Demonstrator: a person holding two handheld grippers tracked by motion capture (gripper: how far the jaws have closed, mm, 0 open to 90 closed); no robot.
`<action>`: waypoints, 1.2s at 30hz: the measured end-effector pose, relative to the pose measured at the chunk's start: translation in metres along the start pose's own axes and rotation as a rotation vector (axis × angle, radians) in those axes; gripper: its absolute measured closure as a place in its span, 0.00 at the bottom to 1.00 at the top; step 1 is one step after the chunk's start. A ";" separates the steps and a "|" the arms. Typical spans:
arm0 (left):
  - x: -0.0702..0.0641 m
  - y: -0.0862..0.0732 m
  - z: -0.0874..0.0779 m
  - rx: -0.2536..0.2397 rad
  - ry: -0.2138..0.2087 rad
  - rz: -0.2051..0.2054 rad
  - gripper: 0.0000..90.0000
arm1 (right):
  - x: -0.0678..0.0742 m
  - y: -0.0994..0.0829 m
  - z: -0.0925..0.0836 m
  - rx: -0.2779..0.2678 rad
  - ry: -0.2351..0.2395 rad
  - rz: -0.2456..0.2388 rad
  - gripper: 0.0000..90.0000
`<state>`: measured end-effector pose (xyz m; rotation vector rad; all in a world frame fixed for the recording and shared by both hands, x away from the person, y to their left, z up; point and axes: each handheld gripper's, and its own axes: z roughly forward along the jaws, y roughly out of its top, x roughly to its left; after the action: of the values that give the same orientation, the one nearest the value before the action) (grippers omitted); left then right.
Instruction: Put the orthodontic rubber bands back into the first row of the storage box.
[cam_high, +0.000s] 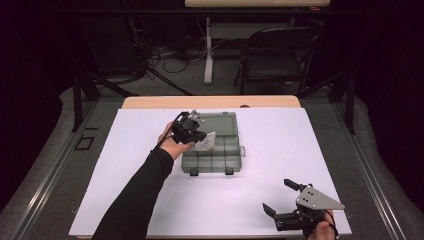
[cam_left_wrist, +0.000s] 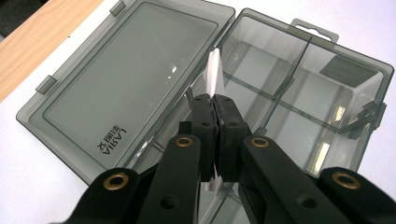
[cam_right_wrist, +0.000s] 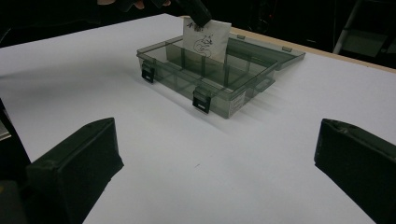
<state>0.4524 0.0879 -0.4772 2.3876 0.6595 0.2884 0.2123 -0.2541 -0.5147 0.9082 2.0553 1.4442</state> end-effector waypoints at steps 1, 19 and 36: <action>0.000 0.000 0.000 0.001 0.002 -0.002 0.98 | 0.000 0.000 0.000 0.001 0.001 -0.001 0.00; 0.003 -0.001 0.000 -0.004 0.010 -0.042 0.91 | 0.000 0.000 0.000 0.003 0.000 -0.001 0.00; 0.015 -0.005 -0.006 -0.036 0.033 -0.148 0.56 | 0.000 0.000 0.001 0.005 0.002 0.001 0.00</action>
<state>0.4610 0.1024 -0.4749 2.2902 0.8342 0.2738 0.2127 -0.2532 -0.5150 0.9105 2.0608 1.4413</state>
